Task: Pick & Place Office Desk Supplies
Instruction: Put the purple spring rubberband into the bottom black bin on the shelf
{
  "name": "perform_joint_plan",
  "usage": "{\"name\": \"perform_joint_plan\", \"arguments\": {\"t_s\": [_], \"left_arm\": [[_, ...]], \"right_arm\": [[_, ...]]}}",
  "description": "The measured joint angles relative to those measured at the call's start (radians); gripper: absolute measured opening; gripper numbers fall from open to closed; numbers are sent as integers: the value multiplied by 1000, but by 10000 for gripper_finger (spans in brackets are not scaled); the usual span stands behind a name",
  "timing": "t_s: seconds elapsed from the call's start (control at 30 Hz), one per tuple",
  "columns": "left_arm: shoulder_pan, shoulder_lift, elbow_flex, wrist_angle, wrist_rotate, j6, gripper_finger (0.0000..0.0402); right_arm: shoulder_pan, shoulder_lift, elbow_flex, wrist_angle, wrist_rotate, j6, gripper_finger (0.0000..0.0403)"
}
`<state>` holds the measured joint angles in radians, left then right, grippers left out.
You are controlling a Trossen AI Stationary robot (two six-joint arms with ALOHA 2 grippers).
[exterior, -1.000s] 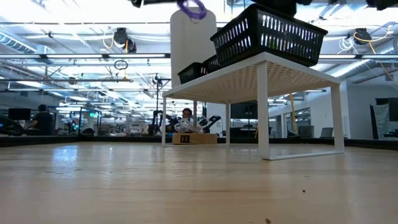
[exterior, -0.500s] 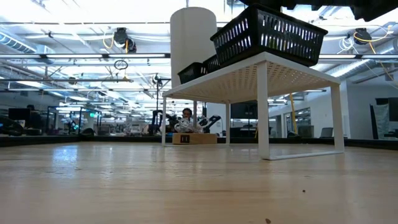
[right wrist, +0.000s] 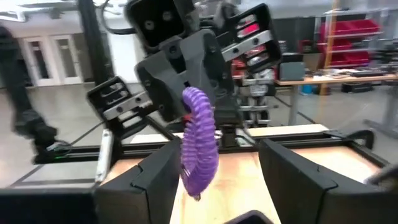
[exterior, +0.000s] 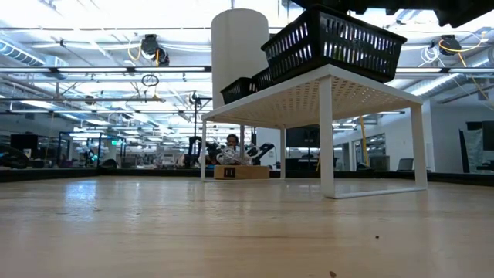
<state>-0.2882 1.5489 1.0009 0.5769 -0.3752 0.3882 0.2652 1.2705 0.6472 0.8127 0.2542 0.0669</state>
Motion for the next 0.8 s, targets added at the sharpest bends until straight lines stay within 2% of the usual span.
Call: {"name": "perform_joint_plan", "arguments": {"t_s": [0.2, 0.6, 0.67, 0.8], "left_arm": [[0, 1, 3, -25, -19, -16, 20], [0, 1, 3, -33, -37, -25, 12], [0, 1, 3, -35, -37, -31, 25], [0, 1, 3, -36, -41, -48, 58]], "right_arm": [[1, 0, 0, 3, -122, 0, 170], [1, -5, 0, -3, -129, -42, 18], [1, -5, 0, -7, -129, -53, 13], [4, -5, 0, -7, -128, -53, 30]]}}
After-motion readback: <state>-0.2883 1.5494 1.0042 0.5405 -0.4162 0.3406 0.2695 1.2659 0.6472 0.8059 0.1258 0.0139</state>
